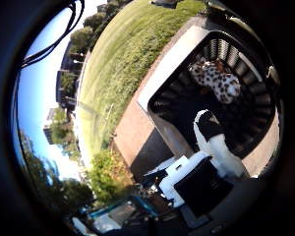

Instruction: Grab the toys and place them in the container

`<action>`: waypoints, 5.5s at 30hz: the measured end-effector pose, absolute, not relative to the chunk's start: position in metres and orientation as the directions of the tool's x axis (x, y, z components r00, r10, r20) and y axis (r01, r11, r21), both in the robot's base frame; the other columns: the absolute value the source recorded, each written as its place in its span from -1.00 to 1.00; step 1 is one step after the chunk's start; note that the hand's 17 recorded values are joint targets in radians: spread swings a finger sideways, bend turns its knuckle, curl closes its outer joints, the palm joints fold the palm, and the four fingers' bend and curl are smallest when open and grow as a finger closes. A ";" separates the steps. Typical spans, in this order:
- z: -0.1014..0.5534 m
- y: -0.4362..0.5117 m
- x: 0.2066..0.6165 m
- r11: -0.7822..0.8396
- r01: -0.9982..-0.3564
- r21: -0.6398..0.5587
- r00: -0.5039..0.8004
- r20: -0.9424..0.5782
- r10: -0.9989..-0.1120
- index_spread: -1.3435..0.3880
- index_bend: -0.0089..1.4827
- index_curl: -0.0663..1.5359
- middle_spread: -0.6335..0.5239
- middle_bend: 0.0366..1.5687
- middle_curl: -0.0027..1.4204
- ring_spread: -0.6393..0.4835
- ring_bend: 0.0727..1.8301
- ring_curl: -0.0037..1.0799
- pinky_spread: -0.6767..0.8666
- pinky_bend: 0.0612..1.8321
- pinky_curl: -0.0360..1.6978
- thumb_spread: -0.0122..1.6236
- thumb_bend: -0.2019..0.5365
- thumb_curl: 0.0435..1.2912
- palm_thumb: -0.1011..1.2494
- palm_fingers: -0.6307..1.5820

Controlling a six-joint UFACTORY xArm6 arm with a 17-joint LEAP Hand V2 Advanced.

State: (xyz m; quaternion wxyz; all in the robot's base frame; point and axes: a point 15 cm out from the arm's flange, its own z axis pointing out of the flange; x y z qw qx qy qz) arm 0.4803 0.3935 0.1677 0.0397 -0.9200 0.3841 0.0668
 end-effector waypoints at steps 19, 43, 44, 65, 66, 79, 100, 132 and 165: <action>0.254 0.017 0.579 -0.384 -0.922 0.056 0.387 0.062 -0.920 0.06 -0.74 -0.48 0.23 -0.82 -0.53 0.67 -0.56 -0.44 0.55 -0.16 -0.56 0.32 -0.55 -0.30 0.24 -0.37; -0.023 -0.117 0.513 -0.295 -0.840 0.455 0.310 -0.043 -0.950 0.09 -0.76 -0.56 0.21 -0.83 -0.56 0.62 -0.65 -0.43 0.47 -0.31 -0.67 0.39 -0.53 -0.40 0.16 -0.42; -0.030 -0.117 0.510 -0.298 -0.835 0.463 0.313 -0.046 -0.949 0.09 -0.76 -0.57 0.21 -0.83 -0.57 0.62 -0.65 -0.43 0.47 -0.31 -0.67 0.39 -0.53 -0.40 0.16 -0.42; -0.087 -0.094 0.481 -0.357 -0.723 0.591 0.436 -0.009 -0.900 0.20 -0.90 -0.66 -0.07 -0.28 -0.29 0.41 -0.01 -0.11 0.44 -0.13 -0.68 0.33 -0.51 -0.41 0.26 0.46; -0.086 -0.094 0.481 -0.360 -0.720 0.594 0.442 -0.008 -0.897 0.15 -0.88 -0.69 -0.10 -0.20 -0.24 0.36 0.11 -0.01 0.44 -0.06 -0.64 0.33 -0.50 -0.39 0.28 0.47; -0.011 -0.099 0.482 -0.322 -0.781 0.535 0.378 -0.005 -0.926 -0.33 -0.30 -0.69 -0.36 0.27 0.30 0.00 0.38 0.44 0.20 0.59 -0.27 0.35 -0.28 -0.10 0.71 0.50; 0.311 0.143 0.387 -0.647 -0.699 0.306 0.618 -0.197 -0.761 -0.68 0.16 -0.48 -0.40 0.49 0.64 -0.11 0.57 0.64 0.06 0.78 -0.08 0.43 -0.46 0.27 0.68 0.30; 0.071 0.431 0.455 -0.788 -0.616 0.013 0.776 -0.158 -0.610 -0.06 -0.25 -0.02 -0.07 -0.29 0.04 0.47 0.13 0.05 0.38 0.26 -0.24 0.34 -0.57 0.00 0.30 -0.46; 0.203 0.024 0.587 -0.488 -0.867 0.097 0.492 0.017 -0.870 0.24 -0.76 -0.54 0.24 -0.81 -0.51 0.64 -0.57 -0.44 0.51 -0.24 -0.63 0.33 -0.53 -0.48 0.11 -0.36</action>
